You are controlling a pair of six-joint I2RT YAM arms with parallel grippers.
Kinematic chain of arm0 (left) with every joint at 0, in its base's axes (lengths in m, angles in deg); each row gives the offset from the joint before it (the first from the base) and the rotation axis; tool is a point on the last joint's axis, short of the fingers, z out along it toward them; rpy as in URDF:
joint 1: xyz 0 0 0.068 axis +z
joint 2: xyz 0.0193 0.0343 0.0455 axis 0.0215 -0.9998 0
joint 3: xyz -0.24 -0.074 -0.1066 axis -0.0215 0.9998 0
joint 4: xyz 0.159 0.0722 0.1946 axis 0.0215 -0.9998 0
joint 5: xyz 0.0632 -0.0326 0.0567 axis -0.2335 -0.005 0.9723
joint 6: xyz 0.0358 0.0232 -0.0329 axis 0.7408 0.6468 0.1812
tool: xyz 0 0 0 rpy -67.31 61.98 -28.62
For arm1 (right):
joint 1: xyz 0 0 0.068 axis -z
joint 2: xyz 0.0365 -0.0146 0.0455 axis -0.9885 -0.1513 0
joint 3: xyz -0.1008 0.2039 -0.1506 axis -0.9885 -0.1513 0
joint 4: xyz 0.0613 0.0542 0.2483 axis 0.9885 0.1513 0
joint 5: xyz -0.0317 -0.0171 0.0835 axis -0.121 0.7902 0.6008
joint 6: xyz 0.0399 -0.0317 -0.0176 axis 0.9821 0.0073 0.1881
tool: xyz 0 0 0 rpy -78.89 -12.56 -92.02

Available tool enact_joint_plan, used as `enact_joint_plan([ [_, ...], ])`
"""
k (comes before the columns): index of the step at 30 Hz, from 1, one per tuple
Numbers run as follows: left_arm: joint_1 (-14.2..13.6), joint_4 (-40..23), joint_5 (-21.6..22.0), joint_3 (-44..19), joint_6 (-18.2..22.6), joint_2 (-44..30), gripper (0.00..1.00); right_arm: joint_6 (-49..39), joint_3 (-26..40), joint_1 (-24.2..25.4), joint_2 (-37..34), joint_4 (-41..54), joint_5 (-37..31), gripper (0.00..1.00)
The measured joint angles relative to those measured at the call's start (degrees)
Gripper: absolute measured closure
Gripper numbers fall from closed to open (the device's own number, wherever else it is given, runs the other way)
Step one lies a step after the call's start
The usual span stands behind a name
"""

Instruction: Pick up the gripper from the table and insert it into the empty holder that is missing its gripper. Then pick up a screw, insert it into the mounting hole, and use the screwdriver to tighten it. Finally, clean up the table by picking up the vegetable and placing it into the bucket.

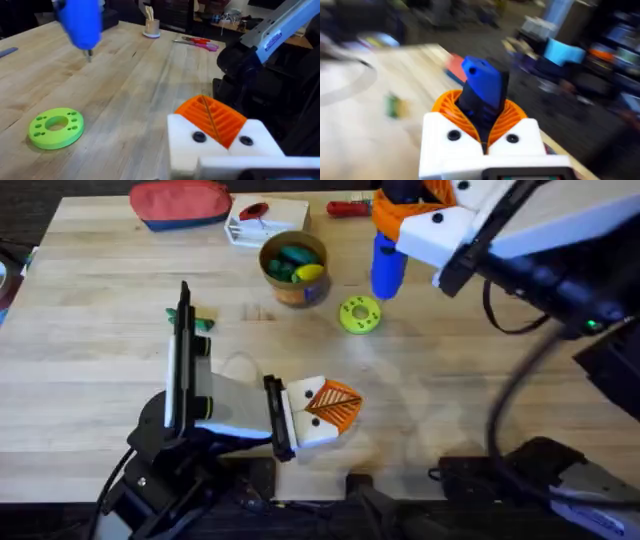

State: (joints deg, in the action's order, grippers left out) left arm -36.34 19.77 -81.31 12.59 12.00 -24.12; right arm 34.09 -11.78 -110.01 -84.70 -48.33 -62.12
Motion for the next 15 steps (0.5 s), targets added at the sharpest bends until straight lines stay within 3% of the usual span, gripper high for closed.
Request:
enact_joint_plan([
  [9, 0.0, 0.0, 0.0, 0.0, 0.0, 0.0, 0.983, -39.1, 0.0, 14.8, -20.5, -1.3, -13.7, 0.994],
  [15, 0.0, 0.0, 0.0, 0.0, 0.0, 0.0, 0.983, -56.1, 0.0, 19.2, -36.3, -10.2, -17.9, 0.995],
])
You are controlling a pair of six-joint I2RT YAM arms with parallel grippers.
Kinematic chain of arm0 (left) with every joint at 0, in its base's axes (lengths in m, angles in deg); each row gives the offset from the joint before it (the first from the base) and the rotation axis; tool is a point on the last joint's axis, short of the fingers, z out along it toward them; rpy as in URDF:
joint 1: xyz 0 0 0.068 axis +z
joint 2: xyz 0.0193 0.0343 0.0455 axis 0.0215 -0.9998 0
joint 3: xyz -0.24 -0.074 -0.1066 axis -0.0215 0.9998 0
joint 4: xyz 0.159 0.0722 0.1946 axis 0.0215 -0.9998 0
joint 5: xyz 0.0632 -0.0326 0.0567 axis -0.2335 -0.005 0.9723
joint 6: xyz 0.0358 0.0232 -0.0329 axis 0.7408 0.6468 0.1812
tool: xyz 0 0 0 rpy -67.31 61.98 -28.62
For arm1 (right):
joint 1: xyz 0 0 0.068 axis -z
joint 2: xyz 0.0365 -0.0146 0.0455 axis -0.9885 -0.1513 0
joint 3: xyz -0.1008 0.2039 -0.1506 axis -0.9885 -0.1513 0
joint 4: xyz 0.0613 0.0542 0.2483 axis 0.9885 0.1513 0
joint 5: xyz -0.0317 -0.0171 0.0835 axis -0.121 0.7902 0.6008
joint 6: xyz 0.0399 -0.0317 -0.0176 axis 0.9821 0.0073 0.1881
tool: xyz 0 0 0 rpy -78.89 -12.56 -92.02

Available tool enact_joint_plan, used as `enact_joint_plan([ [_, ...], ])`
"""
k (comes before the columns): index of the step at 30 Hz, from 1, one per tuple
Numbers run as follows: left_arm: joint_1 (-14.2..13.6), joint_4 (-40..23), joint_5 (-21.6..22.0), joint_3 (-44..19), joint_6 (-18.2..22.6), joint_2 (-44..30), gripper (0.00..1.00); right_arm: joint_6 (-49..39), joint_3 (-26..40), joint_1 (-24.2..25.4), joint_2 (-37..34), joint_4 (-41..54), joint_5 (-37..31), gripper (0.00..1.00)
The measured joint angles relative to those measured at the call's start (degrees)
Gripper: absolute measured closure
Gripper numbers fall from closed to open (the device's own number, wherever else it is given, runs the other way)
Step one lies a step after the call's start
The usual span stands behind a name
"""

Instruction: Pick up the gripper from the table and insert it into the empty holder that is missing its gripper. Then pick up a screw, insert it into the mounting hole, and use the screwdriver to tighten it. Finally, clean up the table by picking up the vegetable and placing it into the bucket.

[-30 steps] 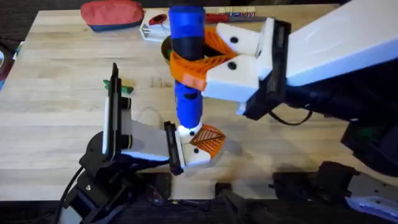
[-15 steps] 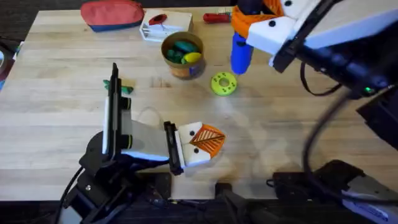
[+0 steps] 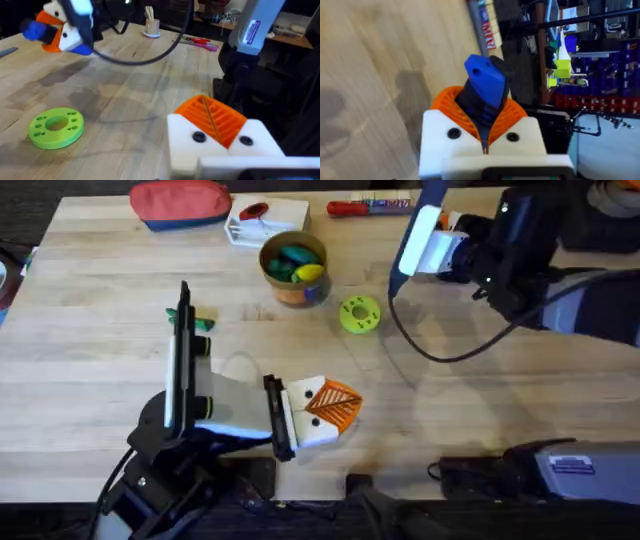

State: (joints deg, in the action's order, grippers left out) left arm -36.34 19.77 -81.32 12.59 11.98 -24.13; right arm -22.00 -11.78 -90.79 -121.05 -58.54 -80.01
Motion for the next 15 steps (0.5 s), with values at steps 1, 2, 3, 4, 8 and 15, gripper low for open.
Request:
enact_joint_plan([
  [1, 0.0, 0.0, 0.0, 0.0, 0.0, 0.0, 0.983, -1.4, 0.0, 0.2, -1.9, -1.2, -0.2, 0.994],
  [2, 0.0, 0.0, 0.0, 0.0, 0.0, 0.0, 0.983, -2.6, 0.0, 0.3, -3.5, -1.9, -0.3, 0.994],
  [3, 0.0, 0.0, 0.0, 0.0, 0.0, 0.0, 0.983, -3.6, 0.0, 0.2, -5.1, -2.1, -0.4, 0.994],
  [4, 0.0, 0.0, 0.0, 0.0, 0.0, 0.0, 0.983, -4.5, 0.0, 0.2, -6.5, -2.2, -0.3, 0.995],
  [8, 0.0, 0.0, 0.0, 0.0, 0.0, 0.0, 0.983, -7.2, 0.0, -0.7, -9.7, -2.3, -1.1, 0.995],
  [15, 0.0, 0.0, 0.0, 0.0, 0.0, 0.0, 0.983, -8.1, 0.6, -3.1, -10.8, -0.3, -1.5, 0.191],
])
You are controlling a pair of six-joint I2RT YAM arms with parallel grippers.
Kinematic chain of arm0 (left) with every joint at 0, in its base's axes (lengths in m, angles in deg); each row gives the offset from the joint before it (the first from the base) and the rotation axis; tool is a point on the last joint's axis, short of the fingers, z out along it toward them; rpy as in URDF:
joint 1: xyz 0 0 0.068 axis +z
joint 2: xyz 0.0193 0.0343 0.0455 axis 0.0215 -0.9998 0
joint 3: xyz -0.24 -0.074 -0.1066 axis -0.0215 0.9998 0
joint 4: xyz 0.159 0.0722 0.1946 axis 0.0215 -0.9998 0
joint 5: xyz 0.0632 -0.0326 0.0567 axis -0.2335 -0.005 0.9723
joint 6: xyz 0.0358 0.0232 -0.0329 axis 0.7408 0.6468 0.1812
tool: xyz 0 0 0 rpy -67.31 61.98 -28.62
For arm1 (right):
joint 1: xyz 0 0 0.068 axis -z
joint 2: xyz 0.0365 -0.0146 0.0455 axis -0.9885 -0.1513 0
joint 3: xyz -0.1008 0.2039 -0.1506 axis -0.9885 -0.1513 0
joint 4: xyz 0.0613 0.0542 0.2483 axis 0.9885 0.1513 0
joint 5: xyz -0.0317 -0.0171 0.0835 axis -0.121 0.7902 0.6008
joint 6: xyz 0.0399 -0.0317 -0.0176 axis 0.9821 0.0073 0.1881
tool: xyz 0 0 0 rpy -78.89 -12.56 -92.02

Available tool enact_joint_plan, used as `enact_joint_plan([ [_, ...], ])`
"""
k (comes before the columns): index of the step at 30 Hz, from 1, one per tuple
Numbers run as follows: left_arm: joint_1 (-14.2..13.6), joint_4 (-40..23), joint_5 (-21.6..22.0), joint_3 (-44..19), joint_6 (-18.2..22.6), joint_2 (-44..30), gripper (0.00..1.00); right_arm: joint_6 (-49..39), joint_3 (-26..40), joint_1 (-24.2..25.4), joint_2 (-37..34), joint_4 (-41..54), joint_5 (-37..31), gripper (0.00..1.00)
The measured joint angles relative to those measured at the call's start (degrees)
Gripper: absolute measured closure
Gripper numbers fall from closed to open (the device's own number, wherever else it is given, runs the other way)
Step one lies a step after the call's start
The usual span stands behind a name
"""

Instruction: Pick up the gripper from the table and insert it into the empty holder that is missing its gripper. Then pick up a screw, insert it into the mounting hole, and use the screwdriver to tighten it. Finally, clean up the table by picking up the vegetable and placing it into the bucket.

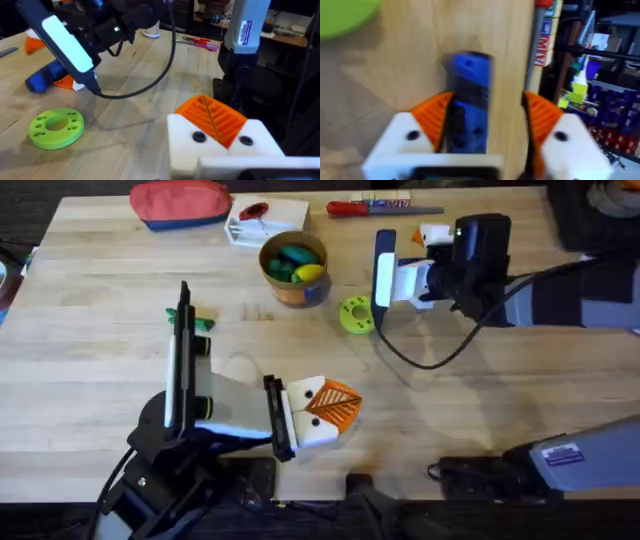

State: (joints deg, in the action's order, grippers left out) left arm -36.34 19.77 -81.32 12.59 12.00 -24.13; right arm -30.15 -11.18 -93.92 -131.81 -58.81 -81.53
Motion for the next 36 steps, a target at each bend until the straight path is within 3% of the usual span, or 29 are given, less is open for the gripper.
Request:
enact_joint_plan([
  [1, 0.0, 0.0, 0.0, 0.0, 0.0, 0.0, 0.983, -0.1, 0.6, -0.2, 0.2, 0.0, -0.1, 0.058],
  [2, 0.0, 0.0, 0.0, 0.0, 0.0, 0.0, 0.983, 0.3, 1.1, -0.4, 0.4, 0.4, 0.0, 0.024],
  [8, 0.0, 0.0, 0.0, 0.0, 0.1, 0.0, 0.965, 7.8, 1.2, -1.3, 0.9, 1.4, -1.9, 0.008],
  [14, 0.0, 0.0, 0.0, 0.0, 0.1, 0.0, 0.067, 20.8, 1.2, -3.1, 4.5, 2.4, -7.8, 0.008],
  [16, 0.0, 0.0, 0.0, 0.0, 0.1, 0.0, 0.018, 26.4, 1.2, -3.4, 6.7, 2.7, -9.5, 0.007],
  [22, 0.0, 0.3, 2.3, 0.0, 0.0, 0.0, 0.016, 44.4, 1.2, -3.4, 14.3, 4.8, -12.2, 0.008],
  [25, 0.0, 1.5, 8.0, 0.0, -1.7, 0.0, 0.015, 51.9, 1.2, -3.4, 16.8, 4.8, -12.4, 0.008],
  [26, 0.0, 0.2, 16.2, -0.7, -6.6, 0.0, 0.015, 56.5, 1.2, -3.5, 18.2, 4.8, -12.4, 0.009],
  [29, 0.0, -8.8, 24.8, -5.4, -11.1, 0.0, 0.015, 59.0, 1.2, -4.2, 19.1, 4.9, -12.0, 0.009],
  [33, 0.0, -24.7, 36.1, -18.1, -16.0, -2.4, 0.015, 60.5, 1.2, -5.4, 19.3, 4.9, -11.7, 0.009],
  [36, 0.0, -32.7, 43.5, -28.5, -18.0, -7.6, 0.015, 61.1, 1.2, -6.1, 19.3, 4.9, -11.5, 0.008],
])
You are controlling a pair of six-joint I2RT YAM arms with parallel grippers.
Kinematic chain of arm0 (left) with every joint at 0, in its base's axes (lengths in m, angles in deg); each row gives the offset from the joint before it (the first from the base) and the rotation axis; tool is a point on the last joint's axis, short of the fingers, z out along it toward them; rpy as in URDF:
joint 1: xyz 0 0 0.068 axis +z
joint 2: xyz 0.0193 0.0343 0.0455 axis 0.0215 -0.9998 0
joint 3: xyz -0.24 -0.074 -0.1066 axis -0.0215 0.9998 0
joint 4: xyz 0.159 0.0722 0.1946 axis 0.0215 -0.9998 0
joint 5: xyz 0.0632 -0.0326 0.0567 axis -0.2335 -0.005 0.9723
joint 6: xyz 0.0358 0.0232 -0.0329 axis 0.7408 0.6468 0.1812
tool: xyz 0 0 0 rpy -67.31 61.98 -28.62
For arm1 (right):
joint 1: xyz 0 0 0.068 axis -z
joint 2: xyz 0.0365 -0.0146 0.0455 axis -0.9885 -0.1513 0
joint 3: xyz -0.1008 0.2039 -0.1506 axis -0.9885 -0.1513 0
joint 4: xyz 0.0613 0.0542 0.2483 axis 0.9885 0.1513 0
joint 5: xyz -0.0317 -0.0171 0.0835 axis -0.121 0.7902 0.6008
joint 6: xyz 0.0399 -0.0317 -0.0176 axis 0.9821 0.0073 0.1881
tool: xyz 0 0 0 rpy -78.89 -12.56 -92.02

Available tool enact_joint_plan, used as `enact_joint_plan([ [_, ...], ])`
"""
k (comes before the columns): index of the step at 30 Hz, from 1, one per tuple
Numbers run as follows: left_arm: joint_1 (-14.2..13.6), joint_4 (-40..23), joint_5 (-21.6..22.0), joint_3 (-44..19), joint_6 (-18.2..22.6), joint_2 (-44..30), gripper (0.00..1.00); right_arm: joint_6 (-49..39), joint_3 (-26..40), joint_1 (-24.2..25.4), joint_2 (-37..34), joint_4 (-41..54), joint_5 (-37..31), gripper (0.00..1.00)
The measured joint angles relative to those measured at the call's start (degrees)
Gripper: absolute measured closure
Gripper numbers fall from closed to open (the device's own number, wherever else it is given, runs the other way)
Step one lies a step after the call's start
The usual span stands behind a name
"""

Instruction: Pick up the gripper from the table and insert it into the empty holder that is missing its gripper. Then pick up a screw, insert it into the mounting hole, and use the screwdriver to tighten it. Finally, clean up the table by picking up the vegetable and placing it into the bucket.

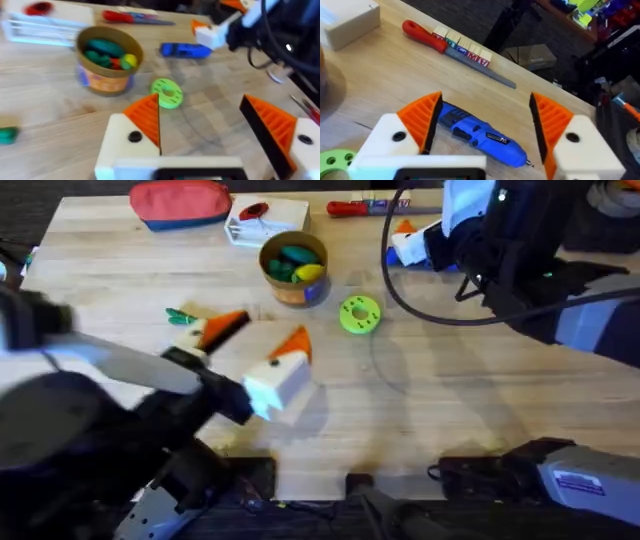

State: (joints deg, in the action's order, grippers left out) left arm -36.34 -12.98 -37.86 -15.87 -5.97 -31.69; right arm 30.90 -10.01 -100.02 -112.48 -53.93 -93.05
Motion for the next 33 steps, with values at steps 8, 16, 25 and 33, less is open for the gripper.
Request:
enact_joint_plan([
  [8, 0.0, -7.5, 13.6, -20.8, -1.7, -18.2, 0.016, 0.4, 0.0, -1.0, 0.0, 0.0, 0.0, 0.012],
  [16, 1.3, -7.3, 19.9, -22.8, -4.0, -24.1, 0.015, 0.4, 0.0, -1.0, 0.0, 0.0, 0.0, 0.009],
  [25, 21.4, -26.4, 20.7, -33.3, -13.6, -42.1, 0.015, 0.4, 0.0, -2.3, 2.7, 0.1, 0.0, 0.009],
  [33, 44.3, -28.0, 10.5, -35.6, -15.2, -60.4, 0.015, 0.4, 0.0, -3.3, 6.7, 0.1, 0.0, 0.009],
])
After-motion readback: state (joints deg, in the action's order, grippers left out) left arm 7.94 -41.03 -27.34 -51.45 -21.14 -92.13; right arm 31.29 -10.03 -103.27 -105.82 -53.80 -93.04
